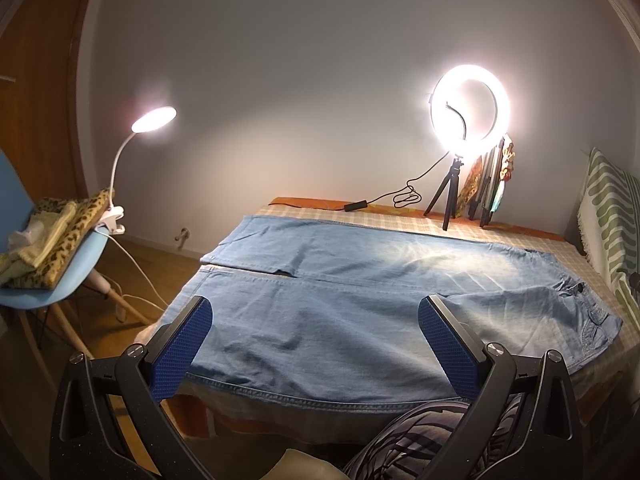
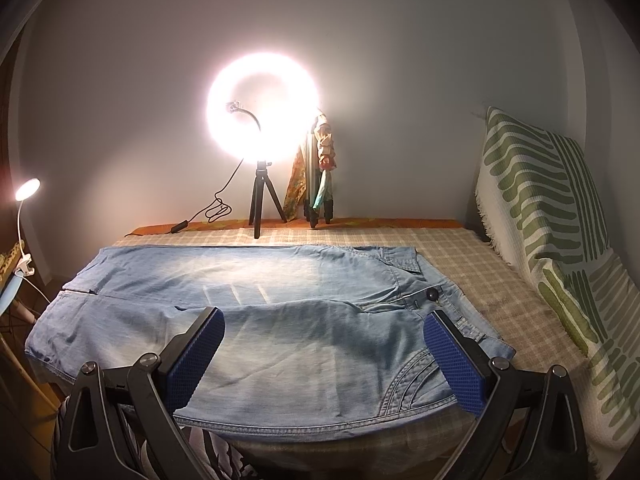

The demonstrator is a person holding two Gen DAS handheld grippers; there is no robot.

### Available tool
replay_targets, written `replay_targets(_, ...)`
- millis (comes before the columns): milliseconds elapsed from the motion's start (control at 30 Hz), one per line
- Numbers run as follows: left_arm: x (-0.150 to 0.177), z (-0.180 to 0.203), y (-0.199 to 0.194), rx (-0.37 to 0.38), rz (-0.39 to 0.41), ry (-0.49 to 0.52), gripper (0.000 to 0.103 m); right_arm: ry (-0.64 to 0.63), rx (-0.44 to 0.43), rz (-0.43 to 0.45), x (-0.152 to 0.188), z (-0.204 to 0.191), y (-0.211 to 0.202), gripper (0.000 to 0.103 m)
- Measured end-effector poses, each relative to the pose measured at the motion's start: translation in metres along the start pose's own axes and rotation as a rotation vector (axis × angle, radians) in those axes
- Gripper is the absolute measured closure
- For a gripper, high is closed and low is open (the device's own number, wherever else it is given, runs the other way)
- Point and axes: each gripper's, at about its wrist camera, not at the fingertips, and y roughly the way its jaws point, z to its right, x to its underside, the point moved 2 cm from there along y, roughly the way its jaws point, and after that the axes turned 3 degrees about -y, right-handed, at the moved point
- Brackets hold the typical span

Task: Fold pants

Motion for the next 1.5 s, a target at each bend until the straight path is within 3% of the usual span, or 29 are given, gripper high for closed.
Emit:
replay_targets(1000,0.008,-0.006,0.002,-0.013,-0.007,0.003,0.000,-0.003,0.000,0.004,0.001,-0.002,0.000,0.002)
replay_targets(1233,0.016,-0.014,0.017,-0.017,-0.050,0.014,0.000,-0.008,-0.013,0.007,0.003,-0.001,0.003,0.002)
replay_targets(1367,0.025,-0.020,0.028,-0.025,-0.056,0.062,0.002,-0.019,-0.047,-0.004,0.007,0.006,0.014,0.003)
replay_targets(1500,0.033,-0.026,0.043,-0.043,-0.094,0.128,0.009,-0.065,-0.049,-0.024,0.013,0.010,0.025,0.007)
